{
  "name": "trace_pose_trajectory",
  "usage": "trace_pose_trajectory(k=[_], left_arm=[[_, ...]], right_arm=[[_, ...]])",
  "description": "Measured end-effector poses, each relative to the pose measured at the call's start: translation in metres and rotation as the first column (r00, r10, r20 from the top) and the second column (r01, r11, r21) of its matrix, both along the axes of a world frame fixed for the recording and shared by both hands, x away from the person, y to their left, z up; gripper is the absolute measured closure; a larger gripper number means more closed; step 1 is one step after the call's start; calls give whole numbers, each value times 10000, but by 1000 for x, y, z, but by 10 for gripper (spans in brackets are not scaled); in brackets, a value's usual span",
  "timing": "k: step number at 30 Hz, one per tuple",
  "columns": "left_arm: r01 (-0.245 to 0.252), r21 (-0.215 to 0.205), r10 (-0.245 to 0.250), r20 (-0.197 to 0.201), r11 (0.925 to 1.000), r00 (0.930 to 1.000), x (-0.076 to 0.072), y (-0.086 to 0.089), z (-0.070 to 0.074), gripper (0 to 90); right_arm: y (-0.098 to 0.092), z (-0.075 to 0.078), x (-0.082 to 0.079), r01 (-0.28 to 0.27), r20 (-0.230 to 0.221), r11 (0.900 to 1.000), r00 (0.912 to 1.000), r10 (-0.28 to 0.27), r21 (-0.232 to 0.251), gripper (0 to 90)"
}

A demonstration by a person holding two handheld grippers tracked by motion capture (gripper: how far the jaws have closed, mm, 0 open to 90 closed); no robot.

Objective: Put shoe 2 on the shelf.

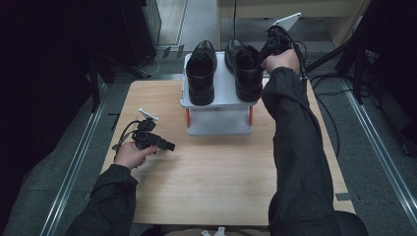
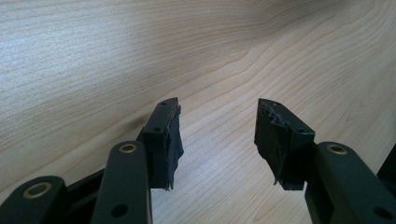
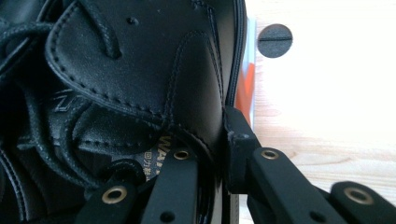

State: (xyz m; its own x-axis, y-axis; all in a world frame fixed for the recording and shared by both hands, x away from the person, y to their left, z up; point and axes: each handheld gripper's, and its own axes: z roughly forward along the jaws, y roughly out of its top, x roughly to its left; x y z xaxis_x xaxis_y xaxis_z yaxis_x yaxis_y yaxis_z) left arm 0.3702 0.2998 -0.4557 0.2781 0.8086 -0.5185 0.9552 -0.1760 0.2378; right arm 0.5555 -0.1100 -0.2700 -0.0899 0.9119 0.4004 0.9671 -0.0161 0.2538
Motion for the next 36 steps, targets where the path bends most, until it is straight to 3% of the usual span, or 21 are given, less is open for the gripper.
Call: trace_pose_trajectory(k=[10, 23, 28, 36], left_arm=[[-33, 14, 33, 0, 10000, 10000, -2, 2, 2, 501], [13, 101, -13, -39, 9999, 10000, -2, 1, 1, 500], [50, 111, -49, -42, 9999, 10000, -2, 1, 1, 499], [-52, 126, 53, -57, 9999, 10000, -2, 4, 1, 499]], right_arm=[[31, -1, 0, -72, 211, 9995, 9997, 79, -322, 838], [43, -1, -12, -612, 246, 9981, 9978, 610, 74, 748], [46, -3, -15, -823, 346, 9964, 9960, 830, -191, 734], [42, -6, -15, -910, 423, 9958, 9950, 907, 48, 700]])
